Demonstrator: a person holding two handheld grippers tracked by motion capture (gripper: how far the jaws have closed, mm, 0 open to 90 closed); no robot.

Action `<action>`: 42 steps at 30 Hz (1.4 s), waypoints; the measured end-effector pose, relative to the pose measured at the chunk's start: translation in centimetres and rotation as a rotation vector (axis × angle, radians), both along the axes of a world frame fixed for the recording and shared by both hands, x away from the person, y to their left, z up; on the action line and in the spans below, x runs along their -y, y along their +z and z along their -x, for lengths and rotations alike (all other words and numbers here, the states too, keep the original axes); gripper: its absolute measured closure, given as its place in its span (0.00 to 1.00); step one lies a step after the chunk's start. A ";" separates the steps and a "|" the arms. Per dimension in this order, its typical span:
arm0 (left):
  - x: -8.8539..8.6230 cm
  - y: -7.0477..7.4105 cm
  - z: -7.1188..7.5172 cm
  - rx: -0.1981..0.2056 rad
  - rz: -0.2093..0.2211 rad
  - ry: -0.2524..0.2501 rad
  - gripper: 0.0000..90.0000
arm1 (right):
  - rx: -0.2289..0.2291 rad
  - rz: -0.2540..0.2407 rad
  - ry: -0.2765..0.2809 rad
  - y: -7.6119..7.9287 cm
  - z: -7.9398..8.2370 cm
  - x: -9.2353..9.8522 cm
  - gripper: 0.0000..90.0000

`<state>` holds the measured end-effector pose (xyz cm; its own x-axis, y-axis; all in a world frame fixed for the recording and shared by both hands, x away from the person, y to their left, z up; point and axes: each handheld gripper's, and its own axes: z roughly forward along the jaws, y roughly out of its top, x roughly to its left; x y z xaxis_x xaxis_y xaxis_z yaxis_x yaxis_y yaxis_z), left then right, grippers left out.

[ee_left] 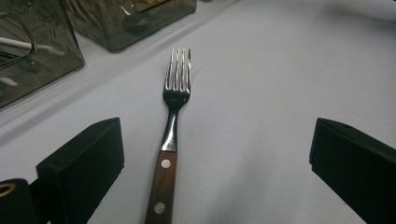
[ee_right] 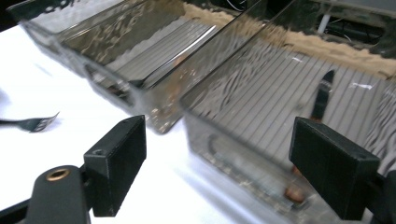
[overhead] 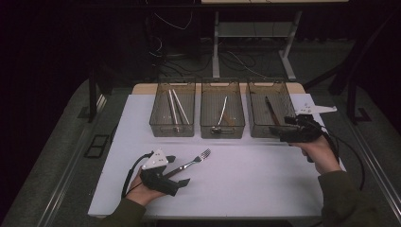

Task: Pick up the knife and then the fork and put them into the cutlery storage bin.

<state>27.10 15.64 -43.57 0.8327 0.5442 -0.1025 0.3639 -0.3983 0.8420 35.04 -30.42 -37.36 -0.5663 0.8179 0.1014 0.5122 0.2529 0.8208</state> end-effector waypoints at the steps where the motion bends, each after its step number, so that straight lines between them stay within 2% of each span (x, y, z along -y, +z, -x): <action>1: 0.0 0.0 0.0 0.000 -0.001 0.000 0.02 | 0.003 -0.006 0.003 -0.3 0.5 -0.1 0.21; 8: -0.1 0.1 0.0 0.002 -0.005 0.004 0.03 | -0.012 -0.050 0.014 -2.6 3.1 -0.8 0.20; 11: -0.2 0.2 0.0 0.007 -0.004 0.010 0.04 | -0.007 -0.043 0.027 -3.6 4.3 -1.0 0.20; 14: -0.3 0.2 -0.1 0.005 -0.018 0.013 0.07 | -0.014 -0.036 0.049 -4.5 5.3 -1.0 0.16; 18: -0.3 0.2 -0.1 0.001 -0.010 0.022 0.13 | -0.022 -0.038 0.062 -5.2 6.3 -1.1 0.16; 21: -0.4 0.3 -0.2 0.006 -0.021 0.025 0.17 | -0.019 -0.020 0.071 -5.6 7.0 -1.2 0.16; 24: -0.5 0.3 -0.5 0.008 -0.029 0.039 0.25 | -0.029 -0.015 0.068 -6.0 7.8 -1.1 0.16; 27: -0.6 0.3 -1.0 0.007 -0.046 0.048 0.38 | -0.041 -0.002 0.072 -6.5 8.7 -1.2 0.16; 31: -0.5 0.2 -1.9 -0.013 -0.079 0.046 0.50 | -0.038 0.009 0.090 -6.5 9.1 -1.5 0.16; 32: -0.3 0.2 -2.1 -0.022 -0.087 0.057 0.54 | -0.037 0.008 0.090 -6.5 9.1 -1.5 0.16; 36: 0.0 -0.2 -2.8 -0.059 -0.119 0.045 0.67 | -0.047 0.016 0.090 -6.7 9.0 -1.6 0.16; 39: 0.1 -0.5 -3.1 -0.092 -0.142 0.035 0.72 | -0.043 0.014 0.089 -6.6 9.0 -1.5 0.16; 42: 0.3 -0.8 -3.3 -0.104 -0.161 0.031 0.75 | -0.043 0.017 0.091 -6.7 9.0 -1.5 0.16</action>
<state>30.38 15.37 -44.35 0.8046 0.5858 -0.0969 0.4600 -0.5119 0.7255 26.04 -28.87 -44.02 -0.6336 0.7652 0.1142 0.5216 0.3135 0.7935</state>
